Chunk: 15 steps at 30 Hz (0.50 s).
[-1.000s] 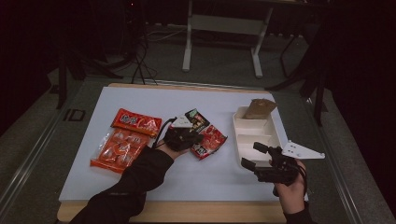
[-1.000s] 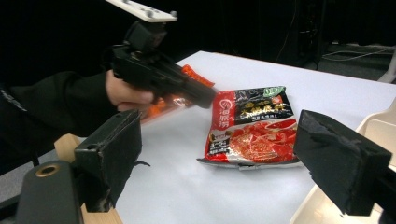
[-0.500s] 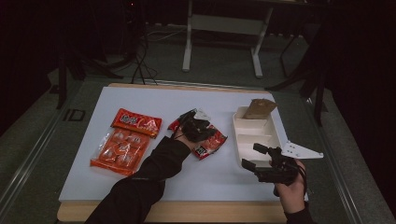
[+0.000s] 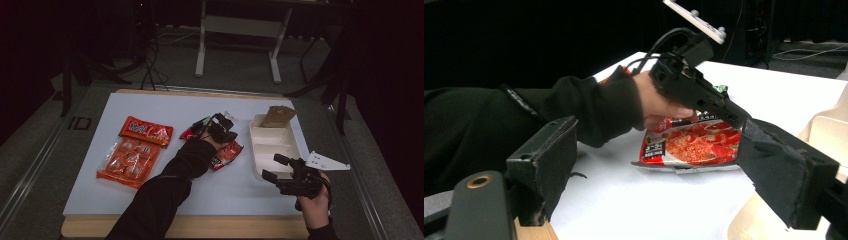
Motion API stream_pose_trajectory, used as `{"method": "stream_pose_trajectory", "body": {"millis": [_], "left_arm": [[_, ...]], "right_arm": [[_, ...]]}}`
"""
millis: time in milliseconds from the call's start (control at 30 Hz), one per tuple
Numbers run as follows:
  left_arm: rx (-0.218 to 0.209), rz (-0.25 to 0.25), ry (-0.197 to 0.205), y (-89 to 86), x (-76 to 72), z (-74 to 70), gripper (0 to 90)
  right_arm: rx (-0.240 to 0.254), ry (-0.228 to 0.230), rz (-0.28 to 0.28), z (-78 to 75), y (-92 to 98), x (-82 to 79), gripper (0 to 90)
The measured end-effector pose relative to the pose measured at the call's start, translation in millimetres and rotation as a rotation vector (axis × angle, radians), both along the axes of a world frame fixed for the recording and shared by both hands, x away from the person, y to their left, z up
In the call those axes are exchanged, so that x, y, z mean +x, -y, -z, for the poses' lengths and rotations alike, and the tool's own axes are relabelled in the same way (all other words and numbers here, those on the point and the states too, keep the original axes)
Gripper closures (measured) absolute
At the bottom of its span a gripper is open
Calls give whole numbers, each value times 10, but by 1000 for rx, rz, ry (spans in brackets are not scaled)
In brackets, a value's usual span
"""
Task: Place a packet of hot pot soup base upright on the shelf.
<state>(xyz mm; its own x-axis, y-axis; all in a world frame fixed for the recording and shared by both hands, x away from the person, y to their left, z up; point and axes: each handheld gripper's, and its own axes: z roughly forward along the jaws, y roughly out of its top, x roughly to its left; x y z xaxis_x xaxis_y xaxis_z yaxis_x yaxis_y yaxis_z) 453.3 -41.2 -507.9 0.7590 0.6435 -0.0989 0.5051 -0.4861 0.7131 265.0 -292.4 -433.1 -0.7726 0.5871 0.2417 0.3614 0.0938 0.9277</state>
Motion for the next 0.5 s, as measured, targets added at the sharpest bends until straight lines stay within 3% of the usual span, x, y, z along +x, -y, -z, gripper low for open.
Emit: {"method": "stream_pose_trajectory", "body": {"millis": [200, 500], "left_arm": [[13, -49, -23, -39, 185, 71, 900], [79, -113, -27, -90, 395, 124, 900]], "right_arm": [[-12, -6, -4, 27, -14, 3, 165], [-9, -18, -12, 53, -14, 17, 165]]}}
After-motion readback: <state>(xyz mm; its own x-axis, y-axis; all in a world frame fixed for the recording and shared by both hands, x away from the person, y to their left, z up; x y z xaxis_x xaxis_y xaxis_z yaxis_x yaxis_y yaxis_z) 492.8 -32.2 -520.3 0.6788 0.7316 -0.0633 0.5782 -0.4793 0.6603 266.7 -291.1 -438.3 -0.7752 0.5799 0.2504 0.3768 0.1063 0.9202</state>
